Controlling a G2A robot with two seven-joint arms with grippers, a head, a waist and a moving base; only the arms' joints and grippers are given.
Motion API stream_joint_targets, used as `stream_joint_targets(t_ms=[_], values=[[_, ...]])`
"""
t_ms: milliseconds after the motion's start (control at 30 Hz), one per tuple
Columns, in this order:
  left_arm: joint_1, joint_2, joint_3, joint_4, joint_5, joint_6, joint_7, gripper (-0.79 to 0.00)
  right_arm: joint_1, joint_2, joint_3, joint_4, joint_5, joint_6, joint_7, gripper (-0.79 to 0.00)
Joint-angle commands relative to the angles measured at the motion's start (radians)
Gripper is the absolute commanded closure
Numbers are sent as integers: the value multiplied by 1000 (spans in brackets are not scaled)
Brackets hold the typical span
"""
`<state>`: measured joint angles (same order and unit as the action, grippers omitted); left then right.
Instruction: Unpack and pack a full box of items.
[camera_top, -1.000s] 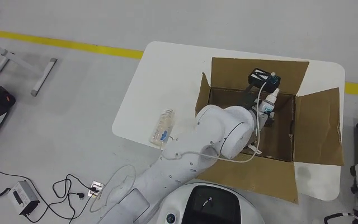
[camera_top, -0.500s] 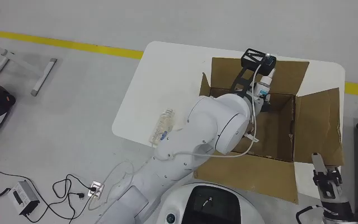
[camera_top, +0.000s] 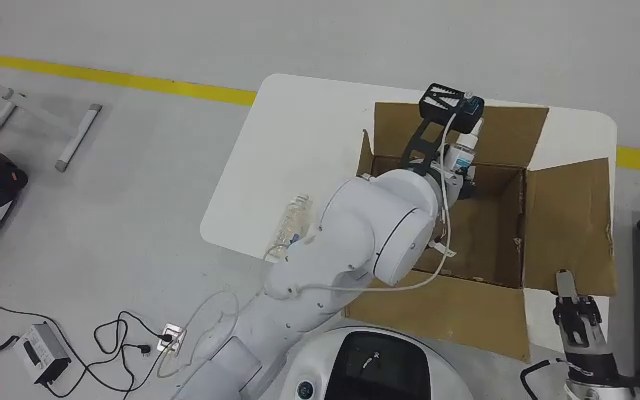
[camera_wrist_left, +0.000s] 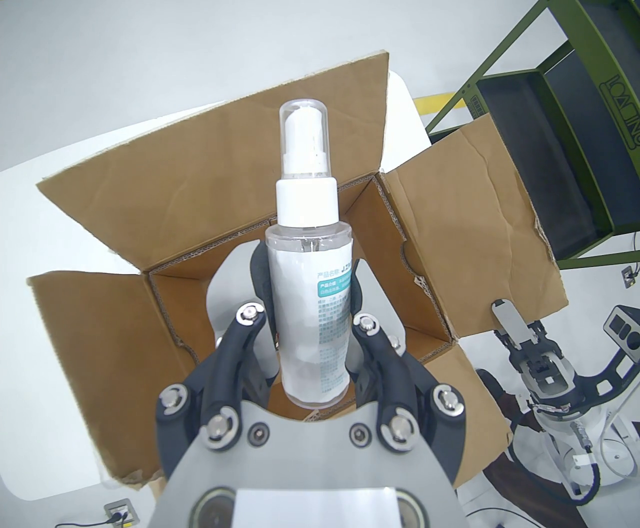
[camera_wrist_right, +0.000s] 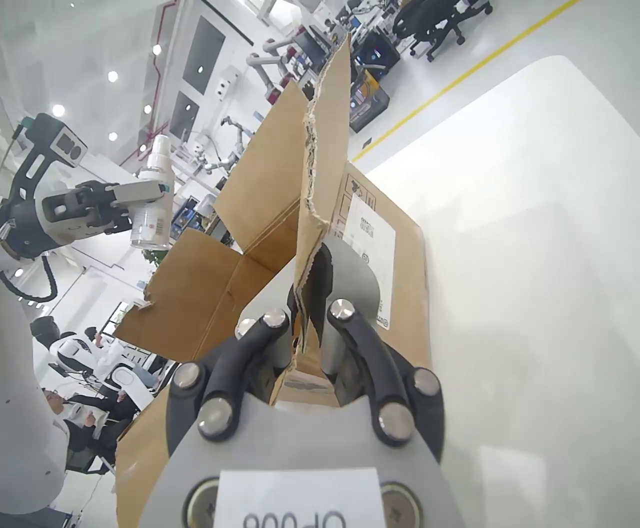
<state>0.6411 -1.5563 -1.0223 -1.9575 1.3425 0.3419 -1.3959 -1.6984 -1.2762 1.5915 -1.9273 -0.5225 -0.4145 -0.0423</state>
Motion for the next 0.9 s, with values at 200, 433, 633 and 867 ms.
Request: stream_joint_targets(t_ms=[200, 433, 633, 867], values=[[0, 0, 0, 0, 0, 0, 0, 0, 1, -1, -2, 1, -2, 20, -11, 0], [23, 4, -30, -35, -8, -69, 37, 0, -15, -7, -7, 13, 46, 31, -68, 0], [-19, 13, -102, -89, 60, -147, -40, 0, -11, -7, 17, 25, 96, 23, -75, 0], [23, 31, -163, -155, 183, -257, -140, 0, -8, -8, 44, 31, 138, 26, -78, 0]])
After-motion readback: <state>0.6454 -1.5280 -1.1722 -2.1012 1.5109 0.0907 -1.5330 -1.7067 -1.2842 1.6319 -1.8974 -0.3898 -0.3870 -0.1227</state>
